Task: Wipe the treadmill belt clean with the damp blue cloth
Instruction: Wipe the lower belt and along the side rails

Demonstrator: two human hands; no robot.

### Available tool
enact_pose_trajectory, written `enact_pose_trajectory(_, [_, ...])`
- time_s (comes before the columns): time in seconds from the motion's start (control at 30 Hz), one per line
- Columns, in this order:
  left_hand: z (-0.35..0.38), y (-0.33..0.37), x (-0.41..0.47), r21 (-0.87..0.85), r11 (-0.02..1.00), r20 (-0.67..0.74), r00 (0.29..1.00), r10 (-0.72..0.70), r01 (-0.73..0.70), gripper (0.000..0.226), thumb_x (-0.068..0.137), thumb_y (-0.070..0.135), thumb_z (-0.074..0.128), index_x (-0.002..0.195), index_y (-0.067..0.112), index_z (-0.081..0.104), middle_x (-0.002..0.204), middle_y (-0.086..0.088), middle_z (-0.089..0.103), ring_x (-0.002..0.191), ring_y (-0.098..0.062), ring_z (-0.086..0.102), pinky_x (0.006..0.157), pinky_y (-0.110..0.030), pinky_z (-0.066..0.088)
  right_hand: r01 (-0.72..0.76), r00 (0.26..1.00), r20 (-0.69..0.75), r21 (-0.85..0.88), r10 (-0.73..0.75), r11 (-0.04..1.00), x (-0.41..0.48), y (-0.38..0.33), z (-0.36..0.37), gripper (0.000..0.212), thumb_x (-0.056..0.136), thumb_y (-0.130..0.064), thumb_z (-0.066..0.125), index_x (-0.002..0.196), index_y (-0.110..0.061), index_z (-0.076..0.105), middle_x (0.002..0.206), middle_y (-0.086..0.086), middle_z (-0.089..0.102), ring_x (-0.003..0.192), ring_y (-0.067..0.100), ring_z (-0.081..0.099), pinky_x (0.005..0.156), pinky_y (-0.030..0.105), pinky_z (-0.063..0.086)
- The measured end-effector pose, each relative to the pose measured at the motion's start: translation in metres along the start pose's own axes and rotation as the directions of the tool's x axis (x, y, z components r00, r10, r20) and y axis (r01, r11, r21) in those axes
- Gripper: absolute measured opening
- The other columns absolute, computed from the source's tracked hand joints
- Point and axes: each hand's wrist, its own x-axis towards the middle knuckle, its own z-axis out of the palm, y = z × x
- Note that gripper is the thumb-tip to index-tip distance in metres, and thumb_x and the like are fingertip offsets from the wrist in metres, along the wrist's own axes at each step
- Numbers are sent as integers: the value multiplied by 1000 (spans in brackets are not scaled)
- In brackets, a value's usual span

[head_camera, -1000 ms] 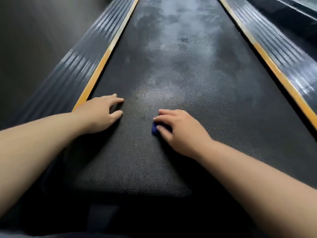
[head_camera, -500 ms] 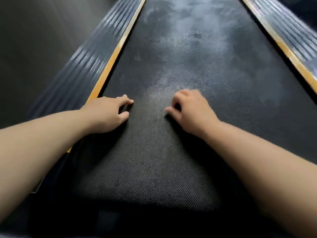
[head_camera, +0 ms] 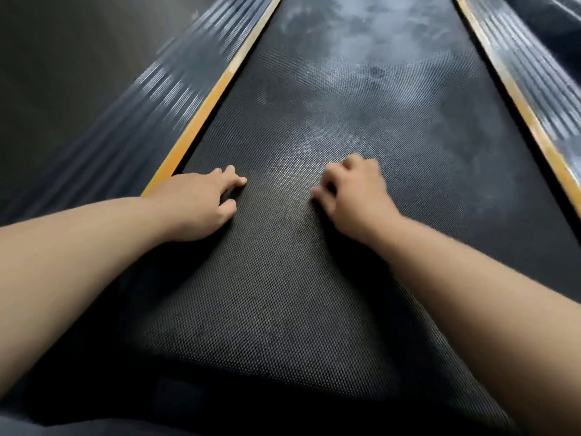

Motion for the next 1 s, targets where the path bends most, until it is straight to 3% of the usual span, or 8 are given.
enact_pose_trajectory(0.07, [-1,1,0,-4,1000,0,1000,1,-1,51,97,37,33,146,40,20,159,7,11,142,-15,24,108,-35,28,-230,973,-11,-35,229,973,32,17,-2,32,92,-47,51,107,-19,58,122,14,46,115,35,38,98,45,35])
enact_pose_trajectory(0.13, [-2,1,0,-14,1000,-8,1000,-4,4,51,98,37,34,146,41,19,158,8,11,142,-13,23,109,-33,27,-229,973,-5,-68,229,971,38,15,0,32,92,-45,49,110,-18,55,123,14,46,115,35,38,98,47,35])
enact_pose_trajectory(0.23, [2,0,-3,-45,999,-17,1000,-19,18,50,96,40,34,144,46,20,157,13,11,141,-13,27,108,-34,29,100,995,-17,-5,-100,995,-9,-16,7,31,90,-46,46,101,-19,55,111,10,50,102,33,43,90,45,41])
enact_pose_trajectory(0.37, [3,4,-4,-49,998,-28,999,-37,36,51,96,39,34,145,45,20,157,14,9,142,-11,23,108,-34,30,416,903,40,165,-427,895,-48,-36,2,31,84,-50,43,89,-22,56,102,4,53,92,27,46,82,42,45])
enact_pose_trajectory(0.6, [0,8,-7,-87,995,8,999,-42,42,51,99,31,37,145,43,20,155,21,6,142,-1,13,108,-25,22,-106,993,40,-21,107,994,48,10,6,34,93,-46,48,111,-19,54,124,14,45,116,35,38,98,45,36])
enact_pose_trajectory(0.7, [-5,2,-6,-122,992,82,997,-3,13,54,98,37,42,146,45,18,155,23,4,142,3,5,114,-25,14,156,987,41,5,-156,988,4,-19,11,31,91,-45,46,106,-20,54,116,12,48,105,34,42,92,46,41])
enact_pose_trajectory(0.83, [-11,3,-17,-100,995,100,995,9,1,58,95,43,45,147,43,19,157,19,3,143,1,4,109,-19,5,506,843,81,213,-532,836,-57,-47,5,31,85,-49,42,91,-21,55,103,5,52,91,29,45,80,45,45])
enact_pose_trajectory(1.0, [-3,6,-46,-97,992,98,993,-73,82,55,92,53,42,142,54,18,155,25,1,143,0,4,114,-29,13,163,983,75,91,-170,982,45,-24,19,32,90,-47,50,113,-24,51,122,7,46,113,29,38,98,43,35])
